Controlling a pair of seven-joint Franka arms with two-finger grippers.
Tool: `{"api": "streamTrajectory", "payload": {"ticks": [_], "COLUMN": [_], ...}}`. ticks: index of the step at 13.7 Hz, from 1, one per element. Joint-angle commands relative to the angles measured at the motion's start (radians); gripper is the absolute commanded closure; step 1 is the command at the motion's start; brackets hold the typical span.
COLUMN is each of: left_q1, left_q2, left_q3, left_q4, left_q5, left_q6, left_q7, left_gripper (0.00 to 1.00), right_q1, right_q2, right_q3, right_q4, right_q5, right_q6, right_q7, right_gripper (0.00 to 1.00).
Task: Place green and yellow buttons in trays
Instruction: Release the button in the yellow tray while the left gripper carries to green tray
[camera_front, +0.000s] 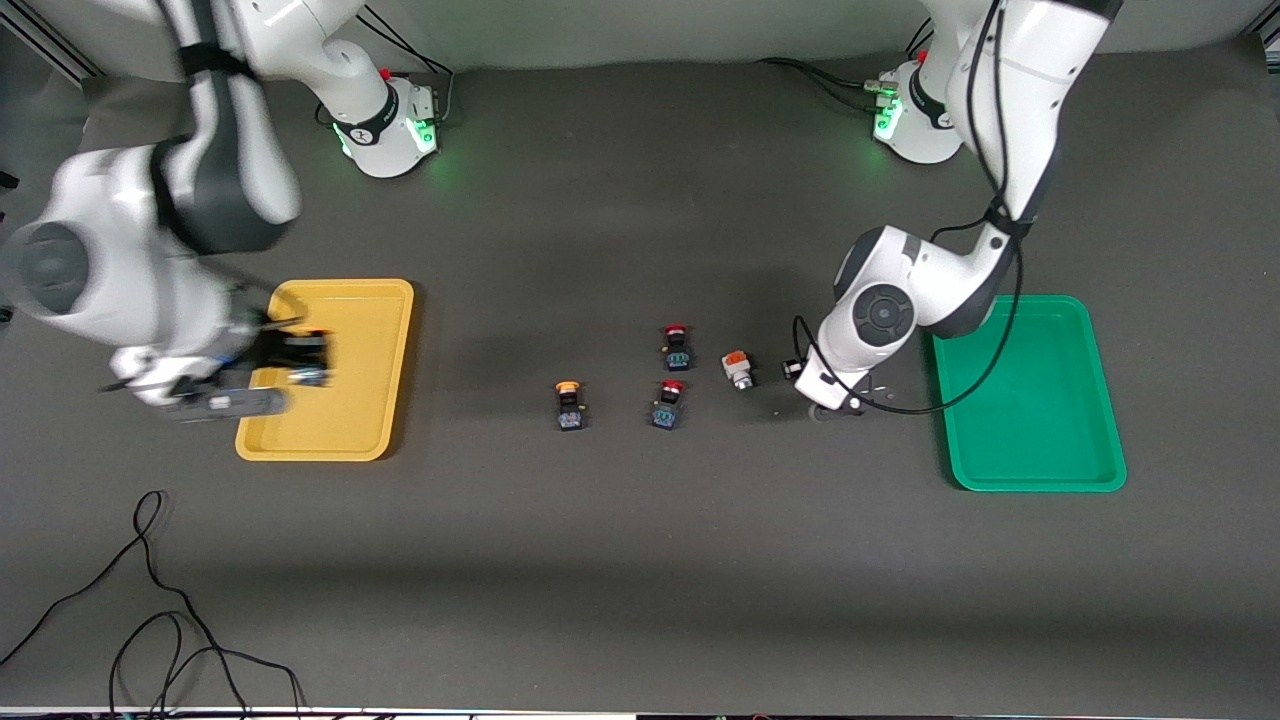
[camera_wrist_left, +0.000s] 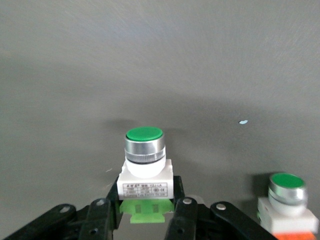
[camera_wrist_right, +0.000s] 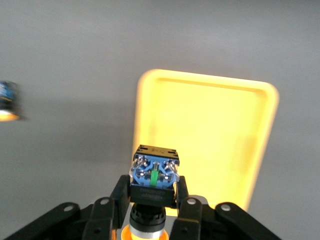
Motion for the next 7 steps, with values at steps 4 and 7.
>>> {"api": "streamTrajectory", "payload": {"ticks": [4, 7], "left_q1": [0.072, 0.237], "left_q2": [-0.212, -0.247], "left_q3": [0.002, 0.002], "left_q4": [0.304, 0.386], "left_q5": [0.061, 0.068], "left_q6": [-0.641, -0.777], "left_q7": [0.091, 0.376], "left_gripper": [1.00, 1.00], "right_q1": [-0.034, -0.039], "right_q2": [0.027, 0.210], "right_q3": [-0.124, -0.116], "right_q4": [-0.422, -0.441], "right_q5": [0.040, 0.331], "right_q6": [0.524, 0.577], "right_q7": [-0.344, -0.584], "right_gripper": [0.60, 0.60]}}
